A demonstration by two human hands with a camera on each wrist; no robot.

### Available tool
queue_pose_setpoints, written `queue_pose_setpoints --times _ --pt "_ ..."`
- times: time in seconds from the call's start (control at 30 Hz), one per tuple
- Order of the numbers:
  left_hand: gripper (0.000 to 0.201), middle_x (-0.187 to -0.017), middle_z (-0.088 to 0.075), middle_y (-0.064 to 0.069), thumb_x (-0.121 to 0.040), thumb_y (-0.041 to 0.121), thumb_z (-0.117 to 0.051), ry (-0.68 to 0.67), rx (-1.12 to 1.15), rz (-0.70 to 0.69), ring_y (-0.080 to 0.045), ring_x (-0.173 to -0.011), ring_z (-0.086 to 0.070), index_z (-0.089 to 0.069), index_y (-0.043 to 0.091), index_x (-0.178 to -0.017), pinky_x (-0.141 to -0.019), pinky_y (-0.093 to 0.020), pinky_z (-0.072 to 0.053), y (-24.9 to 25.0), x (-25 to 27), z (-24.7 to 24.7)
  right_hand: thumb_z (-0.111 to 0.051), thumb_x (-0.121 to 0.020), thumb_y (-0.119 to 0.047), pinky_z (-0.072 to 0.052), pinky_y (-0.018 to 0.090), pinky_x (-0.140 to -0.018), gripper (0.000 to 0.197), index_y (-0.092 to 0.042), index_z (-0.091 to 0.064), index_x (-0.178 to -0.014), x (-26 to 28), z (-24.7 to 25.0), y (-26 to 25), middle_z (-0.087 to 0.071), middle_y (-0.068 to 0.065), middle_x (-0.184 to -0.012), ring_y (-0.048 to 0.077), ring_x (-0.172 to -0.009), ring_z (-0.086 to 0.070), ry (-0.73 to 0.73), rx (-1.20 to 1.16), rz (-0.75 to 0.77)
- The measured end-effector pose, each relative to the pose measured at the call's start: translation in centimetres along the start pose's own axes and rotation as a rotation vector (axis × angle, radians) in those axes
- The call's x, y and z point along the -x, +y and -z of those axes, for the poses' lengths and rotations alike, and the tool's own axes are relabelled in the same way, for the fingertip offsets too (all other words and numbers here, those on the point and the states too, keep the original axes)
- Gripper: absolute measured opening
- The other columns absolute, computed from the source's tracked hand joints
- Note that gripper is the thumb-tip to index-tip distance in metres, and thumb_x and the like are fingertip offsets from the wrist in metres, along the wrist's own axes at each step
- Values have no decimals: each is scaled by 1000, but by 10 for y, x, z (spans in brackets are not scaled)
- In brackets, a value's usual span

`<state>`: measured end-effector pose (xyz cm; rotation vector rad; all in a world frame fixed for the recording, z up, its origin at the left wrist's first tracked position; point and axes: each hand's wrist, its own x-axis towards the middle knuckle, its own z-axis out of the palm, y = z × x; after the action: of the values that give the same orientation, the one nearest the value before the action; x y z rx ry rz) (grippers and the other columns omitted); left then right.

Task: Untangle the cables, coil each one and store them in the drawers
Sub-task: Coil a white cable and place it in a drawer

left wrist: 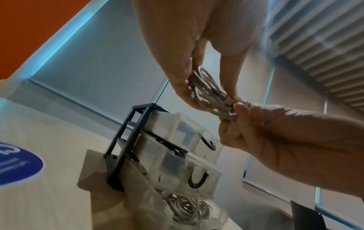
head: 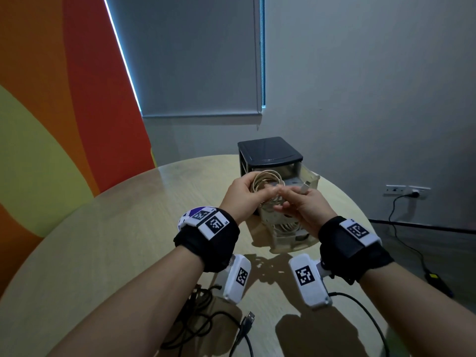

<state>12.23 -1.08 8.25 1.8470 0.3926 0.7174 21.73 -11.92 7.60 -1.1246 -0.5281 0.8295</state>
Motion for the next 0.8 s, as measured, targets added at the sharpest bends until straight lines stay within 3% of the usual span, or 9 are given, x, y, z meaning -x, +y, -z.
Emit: queue_pose_setpoints --times 0.17,0.3,0.43,0.53,0.6,0.7,0.8 --pt "31 -89 -68 -1 -77 8 -74 -48 -65 46 -13 -86 -65 -64 14 -106 -82 -30 -55 2 -1 6 -60 -88 -11 -56 21 -55 19 6 -66 -96 -1 7 0 -65 11 -75 6 -46 -51 -21 92 -46" --pt "35 -90 -65 3 -79 10 -72 -61 -222 12 -8 -85 -61 -61 13 -112 -79 -22 -52 2 -3 4 -59 -88 -13 -57 24 -56 18 4 -66 -91 -1 6 1 -64 17 -83 7 -44 -53 -50 136 -73" --pt "33 -88 -63 3 -80 4 -69 -29 -182 18 -15 -91 -62 -61 11 -112 -85 -30 -53 -1 -1 0 -57 -91 -16 -58 26 -58 24 4 -65 -101 -2 5 3 -62 14 -75 7 -45 -53 -64 160 -101" --pt "33 -95 -63 1 -82 2 -67 -2 -149 5 -8 -88 -60 -60 10 -112 -79 -18 -51 -4 1 -2 -56 -91 -16 -57 24 -57 26 6 -61 -103 -1 7 2 -61 14 -76 10 -51 -55 -88 192 -126" --pt "33 -91 -62 4 -82 3 -67 -3 -162 -11 -3 -83 -58 -60 12 -113 -72 -11 -50 -5 2 -3 -59 -88 -15 -56 23 -58 23 6 -59 -98 1 9 -1 -62 12 -73 13 -56 -58 -120 238 -155" --pt "35 -87 -64 1 -79 6 -71 -2 -158 -8 -9 -84 -61 -61 16 -112 -71 -15 -52 -6 1 -1 -63 -84 -11 -58 26 -64 11 -1 -59 -83 3 12 -5 -65 9 -69 13 -57 -61 -156 290 -171" --pt "36 -94 -68 -6 -73 10 -78 5 -191 0 -17 -90 -64 -64 15 -106 -78 -28 -56 -9 -1 0 -64 -83 -7 -58 28 -62 10 1 -57 -81 2 11 -7 -64 14 -73 12 -53 -61 -141 293 -142"
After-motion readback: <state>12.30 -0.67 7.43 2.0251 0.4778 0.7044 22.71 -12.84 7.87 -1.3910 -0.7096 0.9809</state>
